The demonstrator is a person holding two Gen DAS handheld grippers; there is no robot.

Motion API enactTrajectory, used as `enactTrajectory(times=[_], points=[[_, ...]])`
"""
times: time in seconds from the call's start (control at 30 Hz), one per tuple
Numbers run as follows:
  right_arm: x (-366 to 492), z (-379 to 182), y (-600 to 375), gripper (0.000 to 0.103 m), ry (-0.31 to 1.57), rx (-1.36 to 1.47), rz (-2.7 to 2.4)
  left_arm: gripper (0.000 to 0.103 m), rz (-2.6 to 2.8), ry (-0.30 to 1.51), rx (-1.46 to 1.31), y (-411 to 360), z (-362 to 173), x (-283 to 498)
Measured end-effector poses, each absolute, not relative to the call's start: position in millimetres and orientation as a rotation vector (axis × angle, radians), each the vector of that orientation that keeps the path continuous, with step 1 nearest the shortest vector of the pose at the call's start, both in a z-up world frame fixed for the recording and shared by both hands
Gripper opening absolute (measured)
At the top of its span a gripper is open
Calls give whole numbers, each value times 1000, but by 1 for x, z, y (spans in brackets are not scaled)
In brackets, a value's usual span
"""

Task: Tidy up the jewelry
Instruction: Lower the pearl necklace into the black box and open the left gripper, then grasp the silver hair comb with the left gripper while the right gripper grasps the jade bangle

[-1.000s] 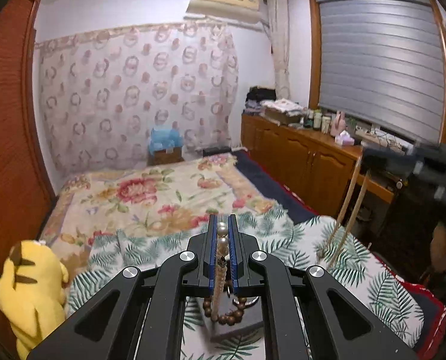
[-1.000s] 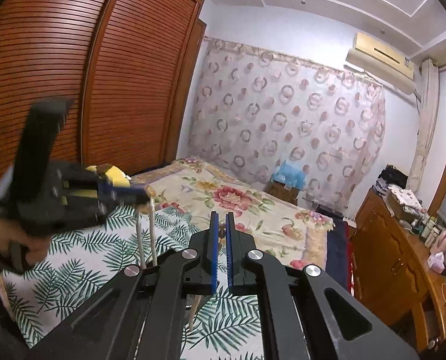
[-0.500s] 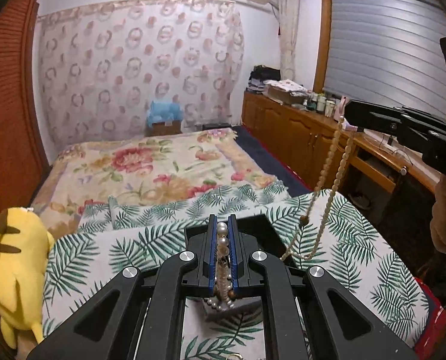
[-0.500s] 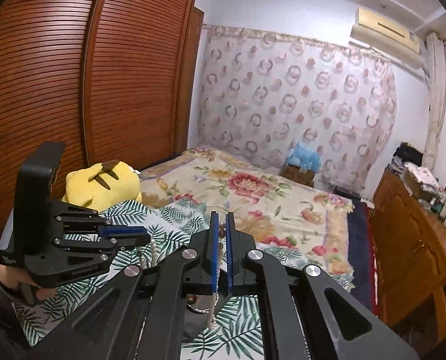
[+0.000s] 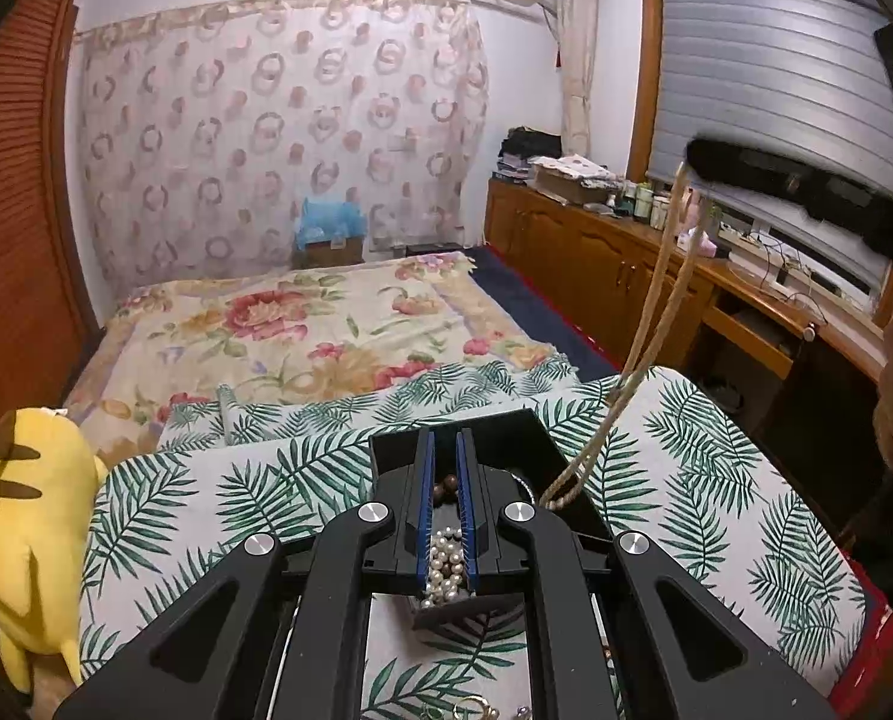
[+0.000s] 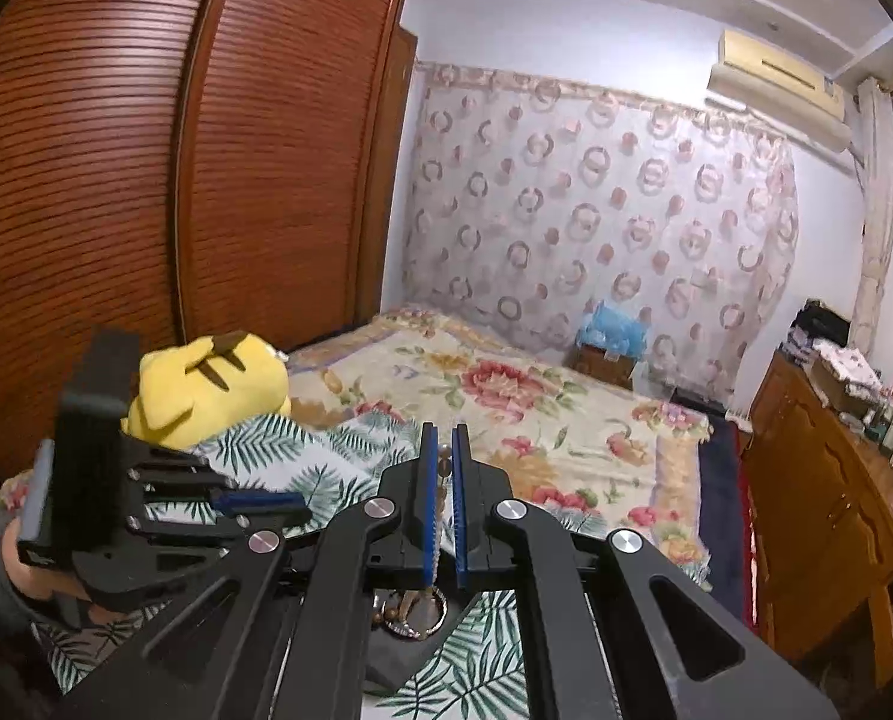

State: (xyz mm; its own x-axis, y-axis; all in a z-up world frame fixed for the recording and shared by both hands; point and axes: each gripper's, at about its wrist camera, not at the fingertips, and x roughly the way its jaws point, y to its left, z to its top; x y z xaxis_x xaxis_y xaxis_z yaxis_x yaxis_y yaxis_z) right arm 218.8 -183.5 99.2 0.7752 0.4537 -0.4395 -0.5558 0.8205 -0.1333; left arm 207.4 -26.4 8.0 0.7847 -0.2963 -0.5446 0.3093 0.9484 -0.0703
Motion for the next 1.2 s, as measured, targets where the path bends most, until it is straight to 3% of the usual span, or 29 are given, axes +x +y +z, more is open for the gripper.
enactTrajectory(times=[0.13, 0.23, 0.33, 0.47, 0.6, 0.63, 0.67, 0.7, 0.9, 1.2], points=[[226, 69, -179, 5, 478, -260, 568, 11, -327, 586, 18, -24, 5, 199], [229, 44, -176, 6, 530, -255, 575, 36, -319, 576, 29, -23, 1, 189], [228, 23, -171, 6, 570, -255, 584, 42, -315, 577, 36, -21, -5, 180], [226, 8, -169, 6, 595, -247, 583, 70, -293, 581, 44, -18, -17, 167], [220, -4, -173, 6, 607, -222, 586, 70, -252, 608, 68, -15, -34, 163], [217, -7, -174, 6, 608, -220, 586, 74, -246, 614, 64, -14, -37, 162], [214, -8, -176, 6, 609, -220, 587, 86, -240, 621, 60, -12, -40, 162], [211, -11, -177, 6, 610, -218, 587, 90, -237, 614, 55, -10, -42, 159], [189, -25, -191, 6, 628, -192, 596, 95, -229, 624, 37, -6, -53, 147], [161, -68, -202, 6, 710, -201, 599, 95, -250, 656, 46, -15, -66, 135]])
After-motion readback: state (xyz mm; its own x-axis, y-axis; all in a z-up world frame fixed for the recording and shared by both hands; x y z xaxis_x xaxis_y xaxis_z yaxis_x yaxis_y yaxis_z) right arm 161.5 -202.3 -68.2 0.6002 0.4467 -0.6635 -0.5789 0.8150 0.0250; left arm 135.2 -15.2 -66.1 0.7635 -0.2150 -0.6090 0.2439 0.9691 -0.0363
